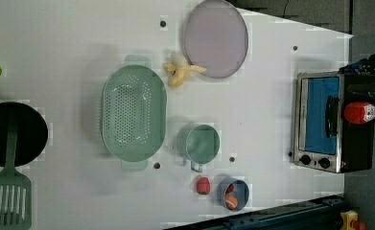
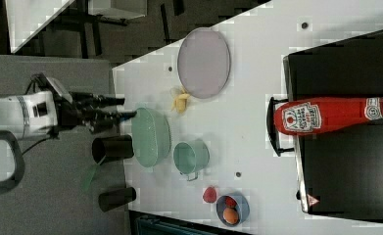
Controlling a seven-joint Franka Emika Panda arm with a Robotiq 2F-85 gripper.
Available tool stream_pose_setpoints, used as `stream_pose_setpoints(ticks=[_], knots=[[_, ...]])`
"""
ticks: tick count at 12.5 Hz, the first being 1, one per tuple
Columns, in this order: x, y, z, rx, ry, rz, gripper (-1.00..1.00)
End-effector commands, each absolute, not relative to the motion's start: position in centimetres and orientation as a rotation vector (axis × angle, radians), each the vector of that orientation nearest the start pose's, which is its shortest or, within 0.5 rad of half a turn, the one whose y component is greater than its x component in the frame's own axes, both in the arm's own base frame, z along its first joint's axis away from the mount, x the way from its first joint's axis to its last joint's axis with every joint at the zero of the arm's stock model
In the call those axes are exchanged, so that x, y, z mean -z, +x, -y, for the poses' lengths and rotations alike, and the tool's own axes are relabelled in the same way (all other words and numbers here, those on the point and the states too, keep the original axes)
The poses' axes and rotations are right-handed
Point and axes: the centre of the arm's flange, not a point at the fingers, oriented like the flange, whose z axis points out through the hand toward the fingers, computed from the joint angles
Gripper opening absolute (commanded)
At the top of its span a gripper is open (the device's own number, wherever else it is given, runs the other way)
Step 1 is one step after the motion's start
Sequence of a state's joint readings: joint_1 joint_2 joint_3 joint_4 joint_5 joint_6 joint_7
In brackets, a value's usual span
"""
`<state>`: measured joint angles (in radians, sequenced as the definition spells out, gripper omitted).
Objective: Pick Ketchup from oven and place it on table.
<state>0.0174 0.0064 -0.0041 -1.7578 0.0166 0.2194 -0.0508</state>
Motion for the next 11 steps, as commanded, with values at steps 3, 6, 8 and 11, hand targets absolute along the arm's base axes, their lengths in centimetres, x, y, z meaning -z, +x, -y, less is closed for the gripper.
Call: stream_pose_setpoints(ticks=[3,6,8,11], knots=[[-63.2,47.3,4.1,0.033,-2.814,-1.356,1.00],[-63.1,47.4,6.9,0.044,-2.768,-1.423,1.00],[-62.5,47.5,11.2,0.067,-2.694,-1.527,1.00],[-60.5,47.5,19.0,0.101,-2.563,-1.709,1.00]])
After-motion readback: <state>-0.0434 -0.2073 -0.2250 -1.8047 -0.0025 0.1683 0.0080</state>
